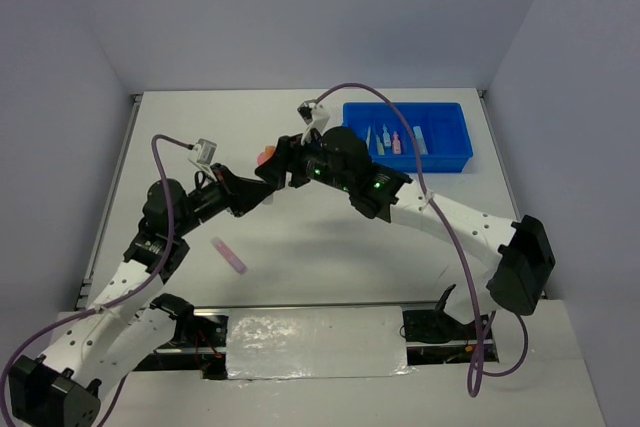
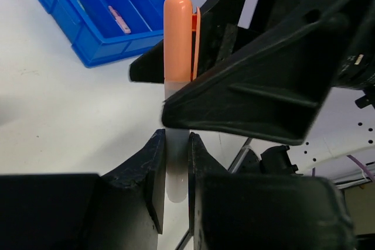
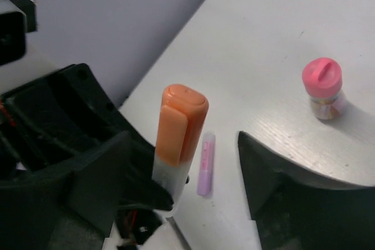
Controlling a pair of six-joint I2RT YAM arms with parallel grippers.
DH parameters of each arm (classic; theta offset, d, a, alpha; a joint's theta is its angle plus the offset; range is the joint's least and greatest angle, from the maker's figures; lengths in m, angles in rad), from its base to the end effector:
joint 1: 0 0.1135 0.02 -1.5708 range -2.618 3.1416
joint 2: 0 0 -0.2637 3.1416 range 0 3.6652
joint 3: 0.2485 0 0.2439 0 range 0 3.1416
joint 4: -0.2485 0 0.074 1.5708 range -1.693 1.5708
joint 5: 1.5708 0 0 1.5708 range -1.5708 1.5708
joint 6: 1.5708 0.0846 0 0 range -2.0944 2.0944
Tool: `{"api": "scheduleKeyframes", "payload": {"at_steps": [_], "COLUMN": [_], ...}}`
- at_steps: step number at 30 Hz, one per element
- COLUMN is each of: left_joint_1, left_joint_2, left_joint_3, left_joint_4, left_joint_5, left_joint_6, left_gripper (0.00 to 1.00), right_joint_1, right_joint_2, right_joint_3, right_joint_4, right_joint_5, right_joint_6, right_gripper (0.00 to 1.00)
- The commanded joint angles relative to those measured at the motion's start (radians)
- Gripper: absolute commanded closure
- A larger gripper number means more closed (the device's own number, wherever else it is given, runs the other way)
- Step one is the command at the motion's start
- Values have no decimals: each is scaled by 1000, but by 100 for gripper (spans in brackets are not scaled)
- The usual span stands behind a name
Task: Sort the stationery into containers
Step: Place the pen in the storage box.
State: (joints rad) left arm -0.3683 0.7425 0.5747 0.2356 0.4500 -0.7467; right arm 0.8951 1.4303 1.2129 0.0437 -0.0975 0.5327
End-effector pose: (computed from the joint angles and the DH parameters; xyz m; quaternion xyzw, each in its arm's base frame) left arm 0.1907 -0.1131 0.3216 0.0349 0.6843 -0.5061 0.5238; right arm 0.2329 0.3037 0.3548 -0.1687 0.7467 0.4488 0.4611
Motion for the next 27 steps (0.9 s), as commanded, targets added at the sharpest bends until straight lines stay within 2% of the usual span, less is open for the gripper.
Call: {"api": "scheduleKeyframes", "payload": {"at_steps": [1, 2, 3, 4, 5, 7, 8, 9, 11, 12, 13, 15, 17, 20, 23, 27], "left_joint_1": [-6, -7, -8, -8, -8, -8, -9, -9, -8, -8, -8, -8, -8, -8, -8, -8], "left_joint_2": [1, 8, 18, 23, 27, 34, 34, 35, 38, 44, 47, 41, 20, -9, -34, -28], "left_joint_3": [-3, -1, 4, 7, 11, 36, 54, 74, 152, 180, 230, 261, 272, 228, 163, 157], "left_joint_4": [116, 119, 122, 122, 117, 90, 61, -41, -178, -344, -422, -601, -677, -739, -737, -769], "left_joint_5": [52, 47, 44, 44, 39, 0, -28, -65, -199, -255, -371, -448, -561, -590, -563, -593], "left_joint_6": [-39, -40, -40, -39, -37, -31, -26, -13, 4, 23, 29, 38, 29, 14, 35, 46], "left_gripper": [96, 92, 79, 79, 53, 23, 1, 1, 1, 1, 1, 1, 1, 1, 1, 1], "right_joint_1": [22, 24, 25, 27, 25, 16, 5, -16, -137, -194, -310, -415, -531, -622, -737, -785], "right_joint_2": [28, 33, 33, 33, 32, 32, 29, 30, 39, 48, 83, 133, 220, 324, 442, 580], "right_joint_3": [63, 62, 57, 57, 56, 65, 65, 65, 62, 59, 75, 117, 206, 309, 458, 577], "right_joint_4": [24, 31, 50, 50, 50, 29, 19, 6, -57, -82, -149, -230, -358, -432, -517, -573], "right_joint_5": [59, 55, 50, 50, 65, 87, 96, 134, 171, 192, 202, 229, 338, 442, 467, 421], "right_joint_6": [-13, -19, -22, -26, -34, -68, -109, -134, -201, -224, -273, -331, -408, -487, -510, -524], "right_gripper": [37, 49, 86, 99, 100, 100, 100, 100, 100, 100, 100, 100, 100, 100, 99, 97]}}
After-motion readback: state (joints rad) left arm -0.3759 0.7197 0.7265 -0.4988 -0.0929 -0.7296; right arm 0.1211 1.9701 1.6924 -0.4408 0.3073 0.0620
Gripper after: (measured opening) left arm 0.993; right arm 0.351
